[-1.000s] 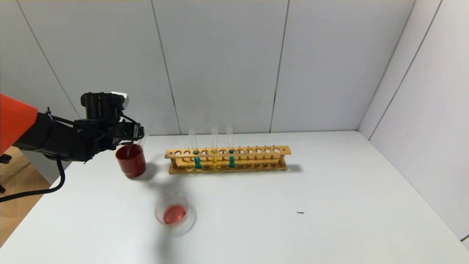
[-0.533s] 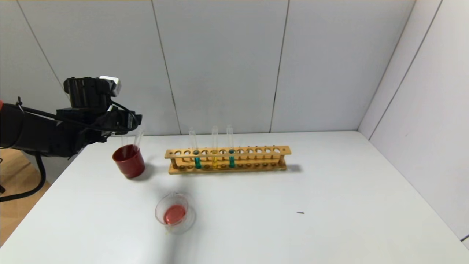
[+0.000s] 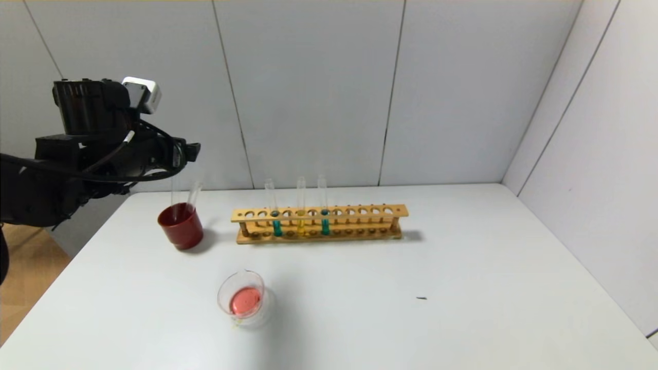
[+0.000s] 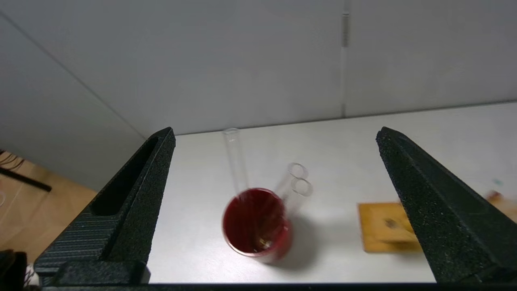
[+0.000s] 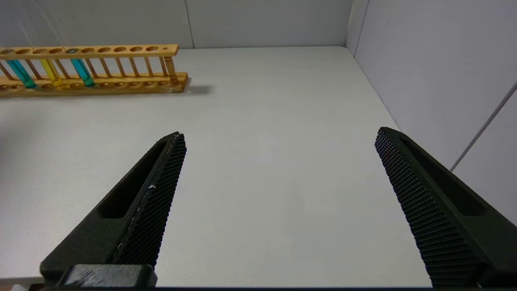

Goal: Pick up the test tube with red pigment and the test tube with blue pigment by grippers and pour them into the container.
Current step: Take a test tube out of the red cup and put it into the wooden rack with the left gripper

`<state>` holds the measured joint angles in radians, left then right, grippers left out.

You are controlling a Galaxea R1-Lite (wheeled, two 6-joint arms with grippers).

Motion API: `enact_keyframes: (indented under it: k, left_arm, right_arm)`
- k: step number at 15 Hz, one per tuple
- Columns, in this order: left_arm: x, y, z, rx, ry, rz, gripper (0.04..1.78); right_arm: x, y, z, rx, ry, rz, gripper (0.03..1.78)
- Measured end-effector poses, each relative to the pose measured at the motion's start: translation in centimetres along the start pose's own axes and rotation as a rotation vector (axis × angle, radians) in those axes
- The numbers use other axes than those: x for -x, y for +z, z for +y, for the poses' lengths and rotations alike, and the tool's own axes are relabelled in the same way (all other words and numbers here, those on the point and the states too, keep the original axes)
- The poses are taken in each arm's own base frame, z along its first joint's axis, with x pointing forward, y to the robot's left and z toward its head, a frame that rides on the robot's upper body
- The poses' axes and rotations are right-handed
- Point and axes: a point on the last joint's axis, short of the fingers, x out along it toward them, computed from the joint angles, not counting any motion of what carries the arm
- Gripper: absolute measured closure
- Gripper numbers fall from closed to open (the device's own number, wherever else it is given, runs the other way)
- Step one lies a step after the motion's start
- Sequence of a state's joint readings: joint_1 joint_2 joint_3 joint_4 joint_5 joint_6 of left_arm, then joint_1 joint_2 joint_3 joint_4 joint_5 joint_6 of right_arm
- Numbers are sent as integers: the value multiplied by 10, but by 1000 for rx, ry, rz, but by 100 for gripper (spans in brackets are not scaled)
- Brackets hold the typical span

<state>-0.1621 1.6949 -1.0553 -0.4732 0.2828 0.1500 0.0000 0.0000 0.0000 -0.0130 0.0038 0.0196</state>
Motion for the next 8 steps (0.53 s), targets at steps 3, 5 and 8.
enact_keyframes:
  k: [3, 5, 8]
  left_arm:
    - [33, 4, -25, -10, -82, -21, 7]
    - [55, 0, -39, -18, -137, -24, 7]
    - [81, -7, -58, 44, -213, -17, 7]
  right_arm:
    - [0, 0, 0, 0, 1, 0, 10]
    - [0, 0, 0, 0, 1, 0, 10]
    - [0, 0, 0, 0, 0, 0, 10]
